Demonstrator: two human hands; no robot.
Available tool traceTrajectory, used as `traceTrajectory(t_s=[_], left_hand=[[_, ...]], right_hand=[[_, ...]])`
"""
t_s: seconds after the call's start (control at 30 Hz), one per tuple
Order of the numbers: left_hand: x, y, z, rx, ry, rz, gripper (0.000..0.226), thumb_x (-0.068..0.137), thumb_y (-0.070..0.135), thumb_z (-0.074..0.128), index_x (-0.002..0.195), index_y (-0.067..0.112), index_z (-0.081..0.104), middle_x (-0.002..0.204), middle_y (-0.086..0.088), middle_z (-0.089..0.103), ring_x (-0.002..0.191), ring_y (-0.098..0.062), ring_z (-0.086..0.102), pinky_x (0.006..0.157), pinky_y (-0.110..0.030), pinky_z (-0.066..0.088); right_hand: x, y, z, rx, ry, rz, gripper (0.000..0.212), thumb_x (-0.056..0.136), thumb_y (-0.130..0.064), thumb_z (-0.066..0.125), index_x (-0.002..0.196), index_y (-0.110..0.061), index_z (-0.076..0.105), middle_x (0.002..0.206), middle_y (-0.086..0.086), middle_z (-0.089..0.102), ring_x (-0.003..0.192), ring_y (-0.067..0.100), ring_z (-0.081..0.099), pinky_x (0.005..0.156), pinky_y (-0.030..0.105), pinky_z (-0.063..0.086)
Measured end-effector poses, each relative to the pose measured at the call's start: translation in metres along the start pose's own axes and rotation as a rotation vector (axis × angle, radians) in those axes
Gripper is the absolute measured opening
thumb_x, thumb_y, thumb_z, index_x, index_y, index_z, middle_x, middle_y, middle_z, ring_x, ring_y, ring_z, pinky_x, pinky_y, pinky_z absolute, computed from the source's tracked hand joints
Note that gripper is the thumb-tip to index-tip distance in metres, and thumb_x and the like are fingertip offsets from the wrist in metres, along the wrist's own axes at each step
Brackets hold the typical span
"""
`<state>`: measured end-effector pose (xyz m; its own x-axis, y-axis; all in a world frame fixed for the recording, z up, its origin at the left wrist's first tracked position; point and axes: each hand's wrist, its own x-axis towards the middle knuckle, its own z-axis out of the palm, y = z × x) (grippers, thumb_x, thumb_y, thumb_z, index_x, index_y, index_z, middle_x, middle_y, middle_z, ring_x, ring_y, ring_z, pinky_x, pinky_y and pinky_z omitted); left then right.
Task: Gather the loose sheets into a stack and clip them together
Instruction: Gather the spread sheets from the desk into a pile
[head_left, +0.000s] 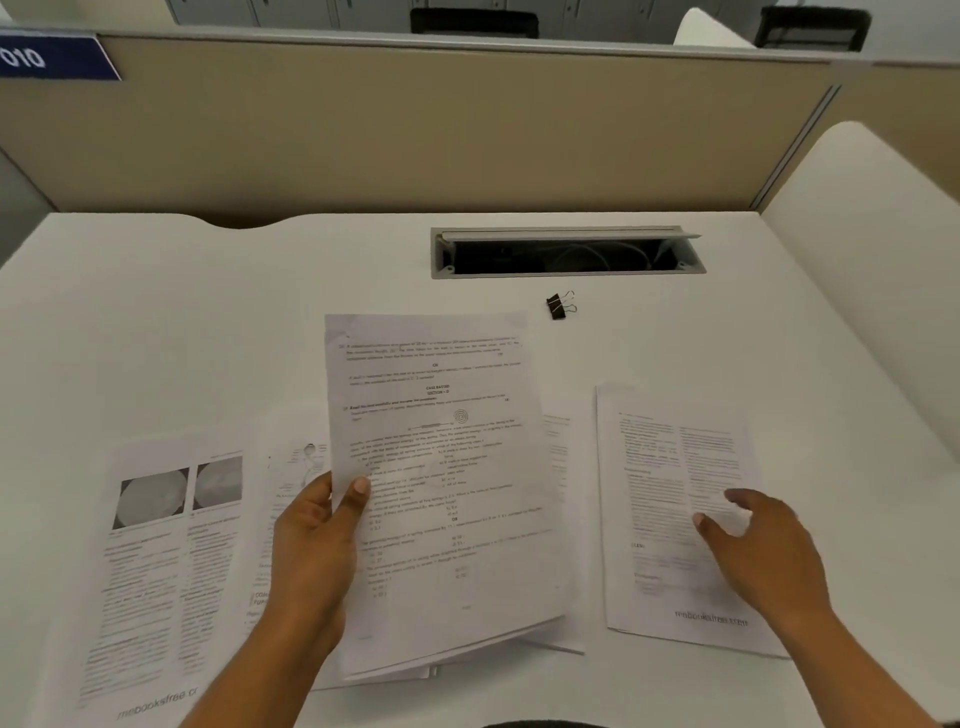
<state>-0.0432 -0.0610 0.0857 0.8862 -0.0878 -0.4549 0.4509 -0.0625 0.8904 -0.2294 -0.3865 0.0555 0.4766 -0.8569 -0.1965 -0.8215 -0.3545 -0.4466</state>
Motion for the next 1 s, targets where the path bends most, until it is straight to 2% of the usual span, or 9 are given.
traceTrajectory(t_s=[0.07,0.13,0.3,0.4,0.53,0.63,0.77,0.87,1.0], left_hand=[[0.001,-0.001,-0.003,0.004,0.004,-0.006,0.021,0.099,0.023,0.06,0.117,0.021,0.07,0.107,-0.001,0.079,0.095,-0.027,0.075,0.07,-0.036,0.062],[0.002,-0.002,-0.005,0.015,0.006,-0.015,0.022,0.1,0.023,0.059,0.119,0.021,0.069,0.109,-0.003,0.078,0.095,-0.028,0.075,0.075,-0.039,0.061],[0.002,-0.001,-0.005,0.026,-0.004,-0.023,0.022,0.1,0.023,0.057,0.119,0.02,0.068,0.108,-0.003,0.077,0.094,-0.028,0.074,0.073,-0.037,0.06],[0.002,-0.001,-0.003,0.025,-0.002,-0.025,0.02,0.1,0.024,0.058,0.117,0.02,0.069,0.108,-0.003,0.077,0.093,-0.028,0.074,0.073,-0.037,0.059],[0.003,-0.001,-0.002,0.024,0.001,-0.028,0.015,0.1,0.024,0.058,0.109,0.023,0.07,0.106,-0.001,0.077,0.094,-0.028,0.074,0.074,-0.037,0.058],[0.003,-0.001,-0.002,0.023,0.011,-0.037,0.015,0.1,0.025,0.058,0.11,0.023,0.07,0.107,-0.002,0.077,0.093,-0.029,0.074,0.073,-0.037,0.059],[0.002,-0.001,-0.002,0.025,0.016,-0.033,0.019,0.1,0.025,0.057,0.115,0.02,0.069,0.107,-0.002,0.077,0.091,-0.027,0.073,0.067,-0.033,0.058],[0.003,-0.002,-0.002,0.018,0.018,-0.03,0.02,0.1,0.024,0.057,0.117,0.02,0.068,0.107,-0.001,0.076,0.09,-0.025,0.073,0.065,-0.031,0.056],[0.003,-0.002,0.0,0.01,0.007,-0.027,0.024,0.101,0.024,0.057,0.122,0.019,0.067,0.109,-0.001,0.076,0.093,-0.027,0.073,0.065,-0.032,0.058]], right_hand=[[0.009,0.025,-0.007,-0.131,0.008,0.168,0.075,0.079,-0.047,0.074,0.137,-0.006,0.05,0.139,0.021,0.051,0.124,0.042,0.051,0.099,0.05,0.044],[0.014,0.039,-0.012,-0.178,-0.056,0.305,0.088,0.073,-0.054,0.076,0.138,-0.002,0.045,0.136,0.024,0.049,0.121,0.044,0.051,0.093,0.05,0.045],[0.018,0.052,-0.016,-0.047,-0.081,0.338,0.089,0.066,-0.039,0.088,0.136,-0.001,0.048,0.135,0.021,0.056,0.118,0.04,0.057,0.091,0.044,0.046],[0.019,0.054,-0.017,0.031,-0.068,0.348,0.071,0.067,-0.03,0.089,0.124,-0.002,0.059,0.126,0.018,0.065,0.103,0.035,0.063,0.081,0.04,0.048],[0.019,0.056,-0.022,0.114,-0.019,0.31,0.021,0.075,-0.021,0.083,0.086,-0.009,0.069,0.092,0.013,0.073,0.079,0.031,0.065,0.071,0.041,0.052],[0.022,0.06,-0.027,0.212,-0.014,0.277,0.015,0.08,-0.018,0.078,0.072,-0.009,0.069,0.078,0.012,0.073,0.075,0.035,0.067,0.074,0.049,0.054],[0.025,0.064,-0.034,0.293,-0.015,0.218,0.006,0.088,-0.016,0.069,0.083,-0.016,0.073,0.087,0.01,0.075,0.084,0.034,0.068,0.082,0.056,0.056],[0.028,0.066,-0.039,0.319,0.029,0.178,0.02,0.092,-0.014,0.064,0.109,-0.012,0.073,0.099,0.013,0.074,0.088,0.034,0.068,0.078,0.049,0.057],[0.027,0.065,-0.042,0.248,0.153,0.159,0.025,0.09,-0.018,0.067,0.114,-0.011,0.072,0.108,0.017,0.073,0.098,0.038,0.066,0.083,0.042,0.05]])
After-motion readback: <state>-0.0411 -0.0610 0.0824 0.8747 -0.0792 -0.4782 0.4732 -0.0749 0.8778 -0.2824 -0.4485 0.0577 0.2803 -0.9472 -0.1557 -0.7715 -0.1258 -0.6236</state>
